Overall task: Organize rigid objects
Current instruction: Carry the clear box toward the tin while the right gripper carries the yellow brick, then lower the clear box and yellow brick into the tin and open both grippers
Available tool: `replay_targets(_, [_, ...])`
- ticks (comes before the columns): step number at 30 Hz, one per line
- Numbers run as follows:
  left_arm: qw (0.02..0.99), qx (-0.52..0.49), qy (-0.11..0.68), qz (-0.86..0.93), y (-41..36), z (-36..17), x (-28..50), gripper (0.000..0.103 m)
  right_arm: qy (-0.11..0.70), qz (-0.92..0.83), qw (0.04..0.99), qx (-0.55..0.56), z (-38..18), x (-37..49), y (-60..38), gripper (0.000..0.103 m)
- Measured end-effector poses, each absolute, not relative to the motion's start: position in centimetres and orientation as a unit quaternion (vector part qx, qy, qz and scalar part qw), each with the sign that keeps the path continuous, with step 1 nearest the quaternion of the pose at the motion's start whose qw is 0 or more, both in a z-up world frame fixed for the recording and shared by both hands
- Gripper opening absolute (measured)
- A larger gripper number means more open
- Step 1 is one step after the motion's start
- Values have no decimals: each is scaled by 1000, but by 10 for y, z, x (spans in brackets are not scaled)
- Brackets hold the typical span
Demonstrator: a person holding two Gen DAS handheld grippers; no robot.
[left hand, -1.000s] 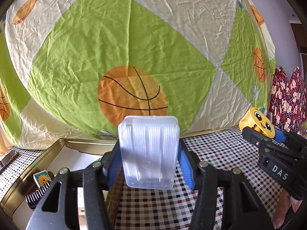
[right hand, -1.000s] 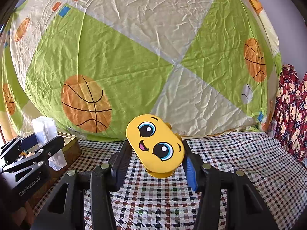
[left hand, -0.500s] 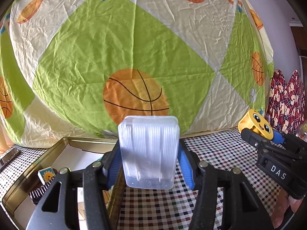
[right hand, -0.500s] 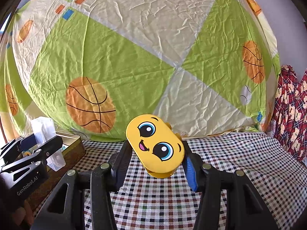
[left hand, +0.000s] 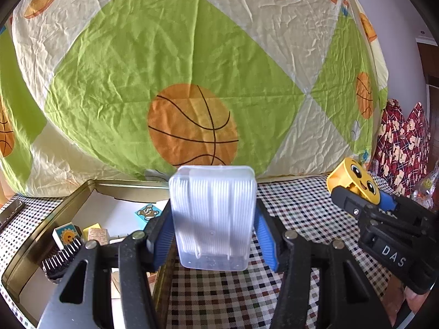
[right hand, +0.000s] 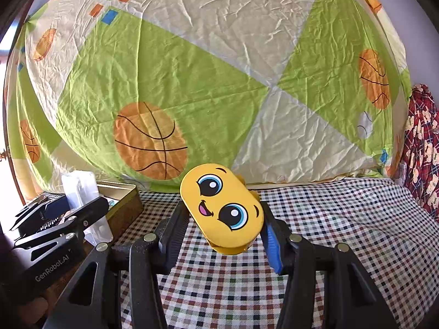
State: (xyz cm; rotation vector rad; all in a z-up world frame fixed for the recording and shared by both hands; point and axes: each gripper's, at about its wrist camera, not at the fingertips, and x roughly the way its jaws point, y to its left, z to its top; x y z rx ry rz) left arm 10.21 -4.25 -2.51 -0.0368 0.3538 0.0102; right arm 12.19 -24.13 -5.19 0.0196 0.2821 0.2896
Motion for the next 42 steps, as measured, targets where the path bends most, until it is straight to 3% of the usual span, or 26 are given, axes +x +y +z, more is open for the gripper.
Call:
replay_targets(26, [978, -35, 206, -2, 4, 5, 74, 54, 201, 219, 953, 64, -33, 105, -207, 53])
replay_targets(42, [974, -34, 221, 41, 60, 12, 58, 54, 216, 281, 935, 32, -15, 97, -129, 53])
